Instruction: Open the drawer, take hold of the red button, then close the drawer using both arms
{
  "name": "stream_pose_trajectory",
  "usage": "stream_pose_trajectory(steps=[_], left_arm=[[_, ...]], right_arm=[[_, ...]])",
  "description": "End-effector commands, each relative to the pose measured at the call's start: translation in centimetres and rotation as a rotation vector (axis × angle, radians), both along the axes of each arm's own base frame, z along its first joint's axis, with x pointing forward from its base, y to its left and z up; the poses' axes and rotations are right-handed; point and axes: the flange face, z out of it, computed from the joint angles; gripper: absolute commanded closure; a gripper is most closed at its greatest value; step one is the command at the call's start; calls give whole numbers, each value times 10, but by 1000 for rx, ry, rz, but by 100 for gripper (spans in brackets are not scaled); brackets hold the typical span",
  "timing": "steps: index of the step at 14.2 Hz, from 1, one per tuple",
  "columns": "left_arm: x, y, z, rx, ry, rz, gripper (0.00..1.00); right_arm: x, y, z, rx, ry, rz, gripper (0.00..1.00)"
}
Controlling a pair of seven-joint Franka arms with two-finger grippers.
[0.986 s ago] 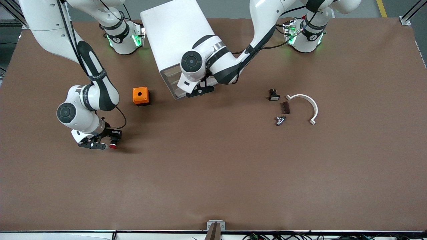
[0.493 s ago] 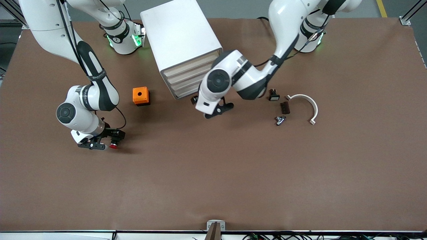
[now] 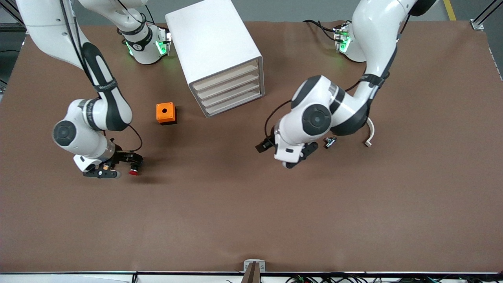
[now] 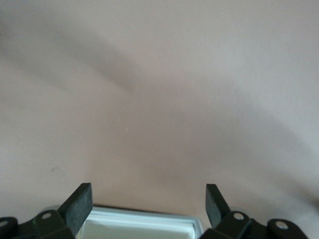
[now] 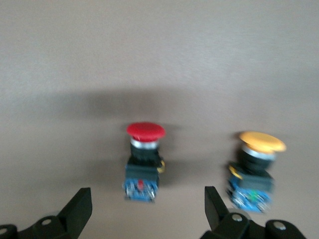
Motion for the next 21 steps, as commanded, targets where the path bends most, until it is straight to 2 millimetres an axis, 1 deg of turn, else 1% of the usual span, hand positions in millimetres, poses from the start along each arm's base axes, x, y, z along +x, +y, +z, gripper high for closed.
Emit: stream_pose_trajectory(steps=[1,2,3,4,5,6,7,8,10,11,12,13,14,15,17,18,19,20,21], left_arm=[[15,29,3,28,-20,29,0],[24,44,3,40,-29,46,0],[29,49,7,33,-33,59,0],[31,50,11,35,-41,71,0],[36,54,19,37,-65,63,0],[38,58,23,68,-92,40,0],[46,78,34,109,-126,22,0],[49,95,44,117,-128,-4,0],[47,141,71,129,-86,-150,0],[41,163,85,127,-55,-247,0],[39,195,98,120,-29,-350,0],[40,227,110,100,-26,-426,0],[37,256,123,84,-30,-481,0],[31,278,134,79,-37,-509,0],[10,321,149,69,-58,-592,0],[1,346,155,66,-73,-617,0],[-11,360,160,71,-88,-631,0],[-24,368,162,89,-120,-638,0],[-39,371,161,115,-161,-638,0]], right_arm=[[10,-19,73,26,79,11,0],[8,-22,98,32,101,11,0],[5,-23,120,36,109,11,0],[0,-28,141,39,125,7,0],[-5,-33,163,36,135,5,0],[-11,-40,181,31,137,1,0],[-21,-47,203,36,130,-8,0],[-29,-47,221,42,124,12,0],[-44,-60,252,51,95,39,0],[-46,-65,261,51,78,39,0],[-45,-67,266,48,66,37,0],[-42,-68,267,33,59,39,0],[-40,-69,273,16,50,44,0],[-38,-67,280,-3,39,48,0],[-36,-67,284,-25,32,49,0],[-36,-66,286,-25,28,47,0],[-35,-65,288,-24,21,50,0],[-34,-62,292,-25,14,54,0],[-33,-60,299,-26,6,59,0]])
